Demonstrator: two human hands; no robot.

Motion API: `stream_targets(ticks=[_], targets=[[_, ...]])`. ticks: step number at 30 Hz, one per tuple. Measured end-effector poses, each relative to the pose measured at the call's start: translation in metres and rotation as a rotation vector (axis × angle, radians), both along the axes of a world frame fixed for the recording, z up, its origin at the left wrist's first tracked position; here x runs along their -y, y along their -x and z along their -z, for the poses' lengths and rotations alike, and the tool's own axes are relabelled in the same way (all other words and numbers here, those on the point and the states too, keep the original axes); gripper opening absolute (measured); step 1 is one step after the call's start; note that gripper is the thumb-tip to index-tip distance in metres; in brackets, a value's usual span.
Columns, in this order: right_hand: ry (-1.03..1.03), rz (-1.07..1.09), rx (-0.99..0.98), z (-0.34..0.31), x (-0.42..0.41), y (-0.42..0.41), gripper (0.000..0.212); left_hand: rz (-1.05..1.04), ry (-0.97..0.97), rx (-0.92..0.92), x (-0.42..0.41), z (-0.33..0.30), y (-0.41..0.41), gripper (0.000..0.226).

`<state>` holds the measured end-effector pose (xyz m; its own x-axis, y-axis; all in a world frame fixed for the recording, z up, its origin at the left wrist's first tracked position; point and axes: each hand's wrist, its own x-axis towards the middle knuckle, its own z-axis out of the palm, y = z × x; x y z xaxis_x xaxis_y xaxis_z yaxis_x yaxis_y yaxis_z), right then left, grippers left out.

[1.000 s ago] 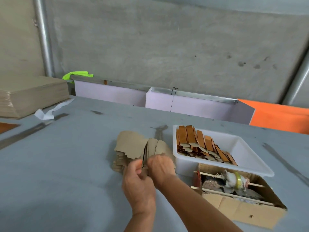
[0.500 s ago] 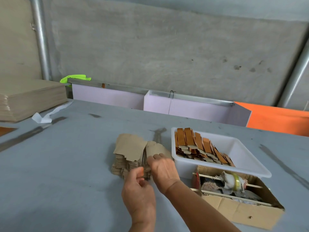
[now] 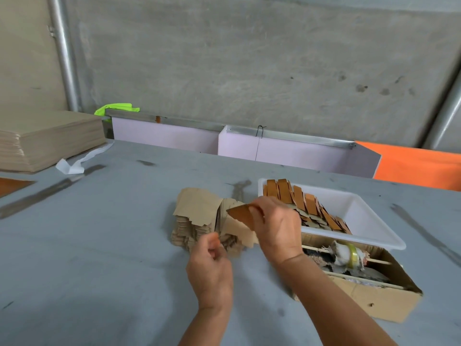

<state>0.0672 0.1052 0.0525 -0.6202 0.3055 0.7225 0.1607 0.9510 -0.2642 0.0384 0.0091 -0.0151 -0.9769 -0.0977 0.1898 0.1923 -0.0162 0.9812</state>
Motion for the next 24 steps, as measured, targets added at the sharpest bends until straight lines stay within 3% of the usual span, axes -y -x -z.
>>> stream_targets(ticks=[4, 8, 11, 13, 15, 18, 21, 24], targets=[[0.408, -0.051, -0.185, -0.018, -0.016, -0.032, 0.003, 0.093, -0.045, -0.071, -0.001, -0.019, -0.003, 0.018], [0.845, -0.105, -0.174, -0.015, -0.028, -0.072, 0.011, 0.277, -0.138, -0.028, -0.004, -0.038, -0.016, 0.022], [0.993, -0.116, -0.169, -0.010, -0.031, -0.101, 0.014, 0.400, -0.245, 0.081, -0.005, -0.043, -0.028, 0.009], [1.048, -0.124, -0.156, -0.006, -0.036, -0.123, 0.007, 0.478, -0.269, 0.114, -0.008, -0.044, -0.039, 0.015], [1.051, -0.138, -0.127, -0.001, -0.043, -0.144, 0.010, 0.566, -0.242, 0.104, -0.013, -0.042, -0.051, 0.016], [0.942, -0.157, -0.091, 0.005, -0.056, -0.174, 0.017, 0.670, -0.091, -0.056, -0.020, -0.036, -0.065, 0.022], [0.761, -0.134, -0.094, 0.014, -0.065, -0.204, 0.021, 0.696, 0.121, -0.320, -0.022, -0.026, -0.077, 0.027], [0.391, -0.078, -0.016, 0.031, -0.068, -0.231, 0.019, 0.669, 0.382, -0.683, -0.020, -0.010, -0.088, 0.025]])
